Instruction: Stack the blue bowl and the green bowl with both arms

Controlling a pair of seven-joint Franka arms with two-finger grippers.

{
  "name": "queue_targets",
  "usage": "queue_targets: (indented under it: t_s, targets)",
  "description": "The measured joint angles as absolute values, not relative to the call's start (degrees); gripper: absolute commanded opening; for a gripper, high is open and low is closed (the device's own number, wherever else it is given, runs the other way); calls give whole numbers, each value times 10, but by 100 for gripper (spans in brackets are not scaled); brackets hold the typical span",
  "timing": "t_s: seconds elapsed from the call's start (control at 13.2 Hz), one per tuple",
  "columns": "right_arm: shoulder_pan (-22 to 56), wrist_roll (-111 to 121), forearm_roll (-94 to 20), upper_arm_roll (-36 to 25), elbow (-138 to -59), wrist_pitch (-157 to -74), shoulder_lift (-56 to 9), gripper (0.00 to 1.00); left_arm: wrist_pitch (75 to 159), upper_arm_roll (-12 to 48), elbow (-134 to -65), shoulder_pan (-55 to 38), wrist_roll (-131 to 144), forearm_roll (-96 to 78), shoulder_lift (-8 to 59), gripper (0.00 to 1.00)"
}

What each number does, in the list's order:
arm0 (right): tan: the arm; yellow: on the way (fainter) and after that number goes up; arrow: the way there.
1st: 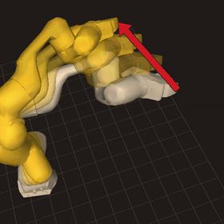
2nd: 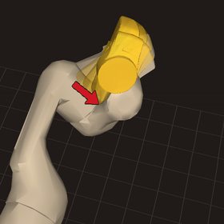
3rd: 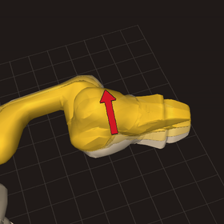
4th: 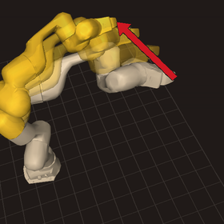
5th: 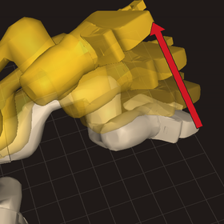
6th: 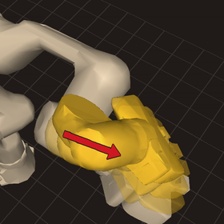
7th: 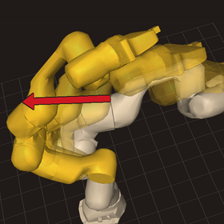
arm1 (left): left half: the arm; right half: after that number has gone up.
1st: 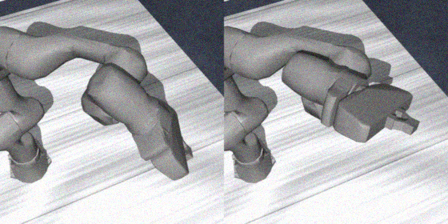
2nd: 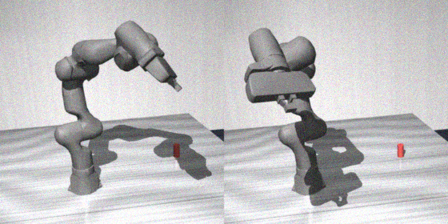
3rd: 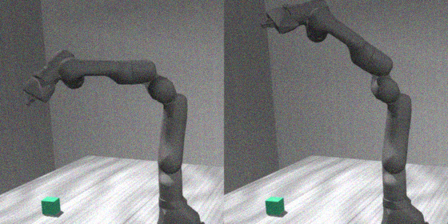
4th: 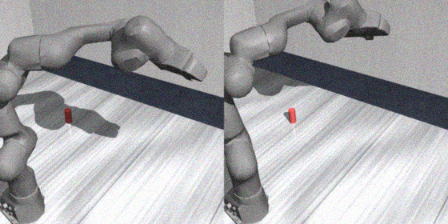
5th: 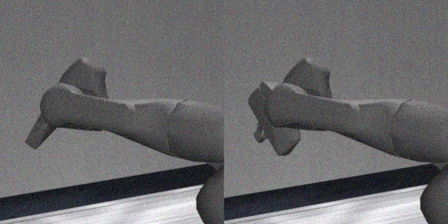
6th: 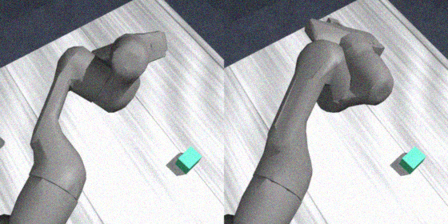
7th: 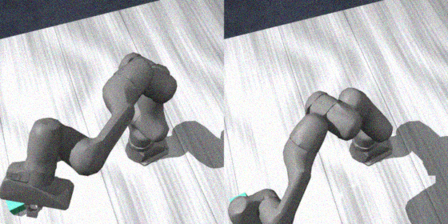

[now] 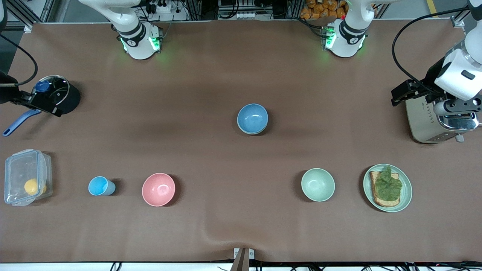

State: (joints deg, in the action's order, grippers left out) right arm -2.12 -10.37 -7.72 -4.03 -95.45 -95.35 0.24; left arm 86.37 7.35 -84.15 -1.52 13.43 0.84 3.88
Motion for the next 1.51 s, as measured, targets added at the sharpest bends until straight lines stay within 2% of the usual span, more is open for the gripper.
queue_targets:
  t_s: [0.45,0.91,1.51]
  targets:
    - [-20,-95,-77,-8,-941,-942,54,100,856,74,-858,-18,134,8,19,100]
    - [-18,-90,-31,14,-938,-943,47,100,877,74,-887,-18,134,8,6,100]
    - [-20,-51,-32,-26,-940,-961,27,100,878,74,-890,-18,134,8,0,100]
